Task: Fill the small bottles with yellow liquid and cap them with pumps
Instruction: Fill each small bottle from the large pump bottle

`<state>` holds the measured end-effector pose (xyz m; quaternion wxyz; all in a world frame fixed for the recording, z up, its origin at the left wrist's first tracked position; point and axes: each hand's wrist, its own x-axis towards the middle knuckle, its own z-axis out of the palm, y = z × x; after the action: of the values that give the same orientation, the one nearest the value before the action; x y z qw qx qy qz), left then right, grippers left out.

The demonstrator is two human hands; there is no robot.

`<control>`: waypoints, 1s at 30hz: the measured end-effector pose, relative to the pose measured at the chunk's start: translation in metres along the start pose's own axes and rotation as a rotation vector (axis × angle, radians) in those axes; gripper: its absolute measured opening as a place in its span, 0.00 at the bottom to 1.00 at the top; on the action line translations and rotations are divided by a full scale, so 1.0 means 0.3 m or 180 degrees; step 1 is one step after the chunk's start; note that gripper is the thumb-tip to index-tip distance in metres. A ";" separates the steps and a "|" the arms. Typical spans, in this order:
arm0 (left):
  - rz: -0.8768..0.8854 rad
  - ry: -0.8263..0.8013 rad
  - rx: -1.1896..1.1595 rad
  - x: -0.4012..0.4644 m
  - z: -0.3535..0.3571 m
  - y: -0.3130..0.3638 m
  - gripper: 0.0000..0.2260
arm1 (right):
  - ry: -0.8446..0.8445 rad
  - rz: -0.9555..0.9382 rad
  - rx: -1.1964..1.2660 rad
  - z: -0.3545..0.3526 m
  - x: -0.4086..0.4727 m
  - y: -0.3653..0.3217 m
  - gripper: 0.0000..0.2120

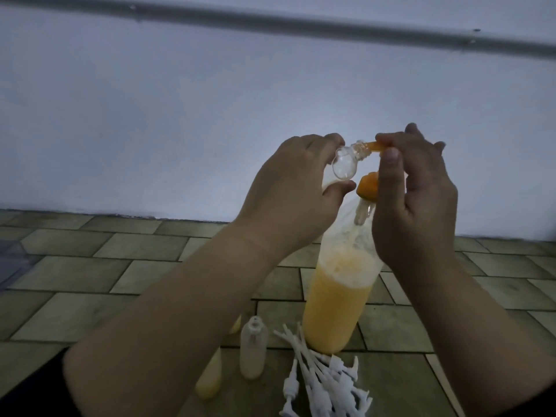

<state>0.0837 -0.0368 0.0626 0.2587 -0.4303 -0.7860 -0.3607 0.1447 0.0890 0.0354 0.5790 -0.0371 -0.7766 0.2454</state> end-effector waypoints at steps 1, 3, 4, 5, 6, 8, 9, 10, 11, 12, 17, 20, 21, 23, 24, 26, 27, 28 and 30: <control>0.0024 0.0020 -0.0005 -0.002 0.005 0.004 0.21 | 0.0042 -0.0026 -0.0001 0.004 -0.007 0.003 0.20; -0.0017 -0.0013 -0.0046 -0.015 0.028 0.011 0.21 | 0.0084 -0.0073 -0.0024 0.016 -0.030 0.020 0.18; -0.0075 -0.0073 -0.0100 -0.022 0.039 0.014 0.22 | 0.0072 -0.0060 -0.0041 0.020 -0.043 0.033 0.18; -0.0112 -0.0136 -0.0154 -0.027 0.048 0.015 0.22 | 0.0042 -0.0038 -0.0058 0.018 -0.050 0.041 0.18; -0.0127 -0.0175 -0.0179 -0.026 0.051 0.014 0.22 | -0.0001 -0.0015 -0.0063 0.012 -0.048 0.046 0.18; -0.0109 -0.0189 -0.0123 -0.014 0.040 0.010 0.21 | -0.0123 0.0019 -0.0056 -0.006 -0.029 0.043 0.20; -0.0088 -0.0175 -0.0096 -0.006 0.030 0.009 0.21 | -0.0152 -0.0003 -0.0059 -0.017 -0.017 0.037 0.21; -0.0081 -0.0151 -0.0110 0.002 0.020 0.009 0.20 | -0.0139 -0.0056 -0.0048 -0.024 -0.006 0.032 0.22; -0.0076 -0.0124 -0.0158 0.006 0.012 0.011 0.20 | -0.0085 -0.0115 -0.0026 -0.027 0.001 0.028 0.22; -0.0068 -0.0108 -0.0218 0.008 0.009 0.015 0.21 | -0.0010 -0.0155 -0.0002 -0.025 0.004 0.025 0.21; -0.0159 -0.0169 -0.0302 -0.014 0.039 0.011 0.22 | 0.0221 -0.0164 0.0111 0.013 -0.048 0.048 0.17; -0.0152 -0.0211 -0.0314 -0.011 0.027 0.003 0.21 | 0.0162 -0.0126 0.0095 0.000 -0.037 0.038 0.18; -0.0126 -0.0212 -0.0293 -0.005 0.018 0.004 0.20 | 0.0130 -0.0110 0.0090 -0.009 -0.022 0.027 0.20; -0.0095 -0.0170 -0.0292 0.004 0.000 0.006 0.19 | 0.0093 -0.0074 0.0119 -0.018 0.002 0.005 0.21; -0.0082 -0.0134 -0.0310 0.005 -0.004 0.008 0.19 | 0.0121 -0.0081 0.0159 -0.016 0.004 0.000 0.21; -0.0059 -0.0097 -0.0329 0.001 0.001 0.009 0.18 | 0.0229 -0.0146 0.0166 0.000 -0.012 0.001 0.20; -0.0064 -0.0103 -0.0340 -0.004 0.009 0.009 0.19 | 0.0251 -0.0176 0.0120 0.009 -0.025 0.009 0.19; -0.0088 -0.0133 -0.0361 -0.010 0.016 0.008 0.19 | 0.0234 -0.0175 0.0083 0.017 -0.037 0.020 0.18; -0.0170 -0.0200 -0.0391 -0.019 0.025 0.003 0.20 | 0.0129 -0.0138 0.0038 0.019 -0.049 0.036 0.17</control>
<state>0.0866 -0.0333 0.0542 0.1973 -0.4353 -0.7813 -0.4013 0.1417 0.0915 0.0166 0.6000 -0.0217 -0.7639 0.2365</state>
